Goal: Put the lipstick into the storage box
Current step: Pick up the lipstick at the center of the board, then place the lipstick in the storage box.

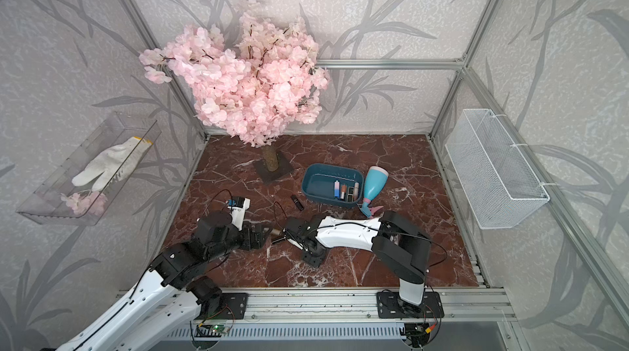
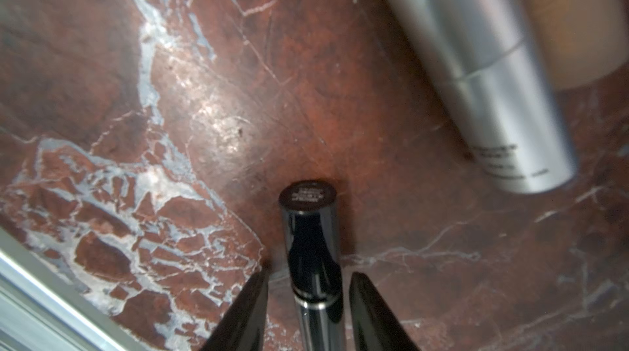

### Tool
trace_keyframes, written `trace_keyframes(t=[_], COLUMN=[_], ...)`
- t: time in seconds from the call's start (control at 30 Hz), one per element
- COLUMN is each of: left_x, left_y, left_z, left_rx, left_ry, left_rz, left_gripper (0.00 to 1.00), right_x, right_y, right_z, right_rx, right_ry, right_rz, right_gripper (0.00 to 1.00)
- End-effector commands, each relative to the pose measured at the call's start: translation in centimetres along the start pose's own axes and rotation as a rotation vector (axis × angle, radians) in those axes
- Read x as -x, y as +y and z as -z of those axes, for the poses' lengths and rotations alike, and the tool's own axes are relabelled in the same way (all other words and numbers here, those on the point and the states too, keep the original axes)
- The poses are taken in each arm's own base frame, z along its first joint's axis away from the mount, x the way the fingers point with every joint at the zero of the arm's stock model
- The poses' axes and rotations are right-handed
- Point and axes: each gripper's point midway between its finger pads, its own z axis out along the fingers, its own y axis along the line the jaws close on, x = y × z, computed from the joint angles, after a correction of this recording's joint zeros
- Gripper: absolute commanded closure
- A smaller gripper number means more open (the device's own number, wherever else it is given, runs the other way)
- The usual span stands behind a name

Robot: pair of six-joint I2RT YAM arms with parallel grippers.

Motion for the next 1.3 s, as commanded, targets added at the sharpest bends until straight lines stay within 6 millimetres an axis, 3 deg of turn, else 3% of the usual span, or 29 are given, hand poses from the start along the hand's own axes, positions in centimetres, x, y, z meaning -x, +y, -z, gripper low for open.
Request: trace_keyframes(t=[0.0, 0.17, 0.37, 0.6, 0.8, 0.97, 1.1, 1.27], left_x=[-0.2, -0.3, -0.3, 0.3, 3.2, 6.3, 8.5, 9.9], left_y=[0.5, 0.6, 0.7, 0.3, -1.7, -4.3, -6.1, -7.4], left_z=[-0.1, -0.3, -0.4, -0.4, -0.4, -1.2, -2.2, -4.2], left_rx=[0.026, 0.032, 0.039, 0.031, -0.028, -0.082, -0.109, -0.124], left_ry=[0.007, 0.017, 0.02, 0.007, -0.049, -0.054, -0.055, -0.024], left_rz=[0.004, 0.006, 0.007, 0.005, -0.024, -0.111, -0.191, -0.277], left_gripper=[0.08, 0.08, 0.08, 0.08, 0.08, 0.08, 0.08, 0.08], right_x=[-0.3, -0.6, -0.6, 0.8, 3.0, 4.2, 4.1, 4.9], right_y=[0.2, 0.3, -0.2, -1.6, -6.5, -13.0, -17.3, -20.0], right_z=[-0.8, -1.0, -0.2, 3.6, 11.3, 16.6, 18.0, 16.9], right_rx=[0.017, 0.018, 0.004, 0.013, 0.082, 0.106, 0.135, 0.17], right_ry=[0.016, 0.03, 0.017, -0.076, -0.306, -0.527, -0.551, -0.506], right_rz=[-0.005, -0.01, -0.016, -0.092, -0.353, -0.639, -0.86, -0.998], right_gripper=[0.62, 0.76, 0.85, 0.86, 0.86, 0.85, 0.85, 0.85])
